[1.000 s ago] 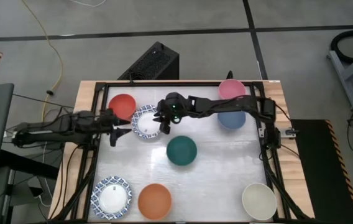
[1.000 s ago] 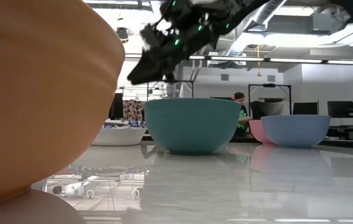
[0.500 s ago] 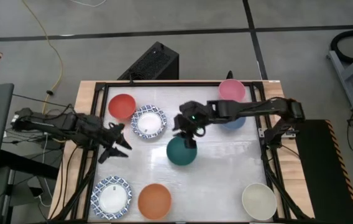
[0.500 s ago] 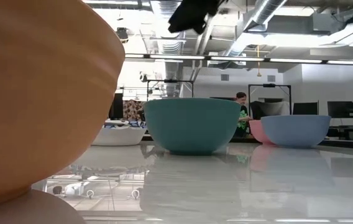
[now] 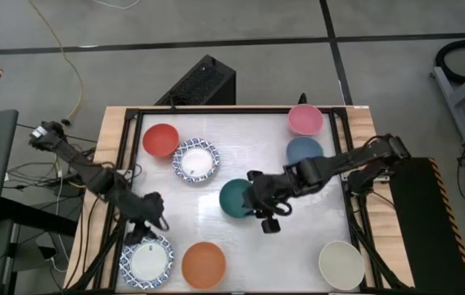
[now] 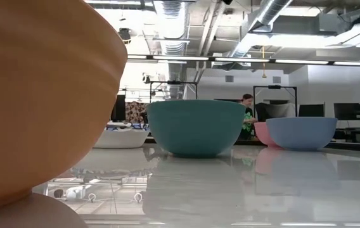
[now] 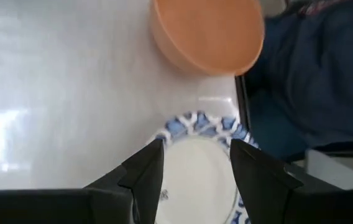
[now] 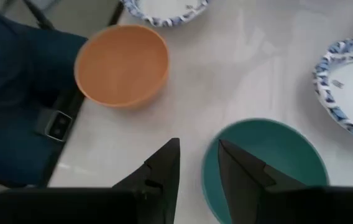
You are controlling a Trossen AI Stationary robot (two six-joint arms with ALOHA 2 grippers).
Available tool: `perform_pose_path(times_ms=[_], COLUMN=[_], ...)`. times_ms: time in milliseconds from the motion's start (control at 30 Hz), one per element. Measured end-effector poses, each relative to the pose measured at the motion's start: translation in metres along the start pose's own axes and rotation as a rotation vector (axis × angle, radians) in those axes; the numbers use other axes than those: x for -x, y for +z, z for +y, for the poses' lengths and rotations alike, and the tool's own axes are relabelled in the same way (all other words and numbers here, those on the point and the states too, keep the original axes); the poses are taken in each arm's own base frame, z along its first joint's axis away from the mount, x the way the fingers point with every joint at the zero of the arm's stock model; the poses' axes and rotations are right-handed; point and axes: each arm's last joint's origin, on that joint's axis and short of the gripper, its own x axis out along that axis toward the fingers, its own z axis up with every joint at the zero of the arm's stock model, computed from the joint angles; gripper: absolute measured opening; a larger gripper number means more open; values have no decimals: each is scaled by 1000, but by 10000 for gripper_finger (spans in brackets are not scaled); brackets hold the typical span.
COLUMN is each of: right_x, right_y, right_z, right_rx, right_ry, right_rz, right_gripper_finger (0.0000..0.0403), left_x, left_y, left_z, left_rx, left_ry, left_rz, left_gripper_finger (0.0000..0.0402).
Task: Nest bowls inside each other
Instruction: Stack the bottom blue patterned bowl on top of the other white bowl
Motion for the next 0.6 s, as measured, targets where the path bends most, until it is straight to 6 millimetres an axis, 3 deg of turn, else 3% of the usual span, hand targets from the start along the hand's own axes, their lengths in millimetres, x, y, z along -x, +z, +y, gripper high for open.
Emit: perform_pose_path(times_ms=[200,400,600], right_x=[-2,-2,-2], right_y=[-3,-3,-3], right_z=[18,22,23], right_rx=[28,-20,-30], right_ry=[-44,-48,-58], right_rz=[4,2,-3], right_gripper_finger=[130,130,130], left_x=[-24,-42,-50], left_y=[-18,-30,-33], left_z=[-9,-7,-4], left_rx=[28,-6,-23], left_ry=[103,215,257], left_rz=[116,220,276], left_gripper_finger=[174,176,214])
